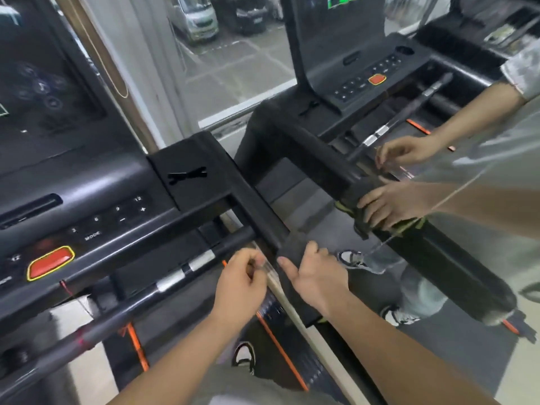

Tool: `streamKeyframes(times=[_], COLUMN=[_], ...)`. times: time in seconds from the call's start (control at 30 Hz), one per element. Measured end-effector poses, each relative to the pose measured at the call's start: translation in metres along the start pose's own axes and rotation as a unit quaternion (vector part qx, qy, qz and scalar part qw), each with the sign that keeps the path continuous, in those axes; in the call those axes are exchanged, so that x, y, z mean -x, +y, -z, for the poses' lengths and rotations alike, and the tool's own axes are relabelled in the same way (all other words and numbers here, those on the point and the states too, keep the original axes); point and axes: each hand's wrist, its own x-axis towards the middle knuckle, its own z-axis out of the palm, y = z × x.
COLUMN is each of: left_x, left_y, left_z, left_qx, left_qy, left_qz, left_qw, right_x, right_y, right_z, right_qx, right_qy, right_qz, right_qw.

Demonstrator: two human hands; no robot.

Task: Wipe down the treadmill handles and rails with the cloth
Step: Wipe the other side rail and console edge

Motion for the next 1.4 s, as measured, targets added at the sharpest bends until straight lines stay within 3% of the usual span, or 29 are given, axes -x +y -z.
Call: streamKeyframes(times=[0.4,0.63,0.8,1.03,1.3,1.4], left_x=[-0.048,-0.046,-0.042,-0.035,-0.015,-0.008], left_y=[-0.031,-0.035,-0.049,-0.049,-0.052,-0.055], left_z=[0.081,0.081,0.085,0.1,0.137,0.14], left_qx=[-0.029,-0.013,-0.004,-0.005,-0.041,-0.045], left_qy=[0.032,0.019,0.039,0.075,0.085,0.074], left_qz=[0.0,0.0,0.049,0.041,0.042,0.047], left_qw=[0.999,1.0,0.998,0.996,0.995,0.995], right_x=[-0.124,-0.08,-0.035,-0.078,-0.124,-0.109], right_y=[-0.129,-0.093,-0.053,-0.091,-0.149,-0.135], right_z=[0.021,0.017,0.005,0.011,0.008,0.002], right_qx=[-0.003,-0.019,0.02,0.045,0.104,0.073], right_qy=[0.067,0.06,0.055,0.096,0.153,0.176], right_qz=[0.048,0.051,0.05,0.053,0.124,0.212], right_qw=[0.997,0.997,0.997,0.993,0.975,0.959])
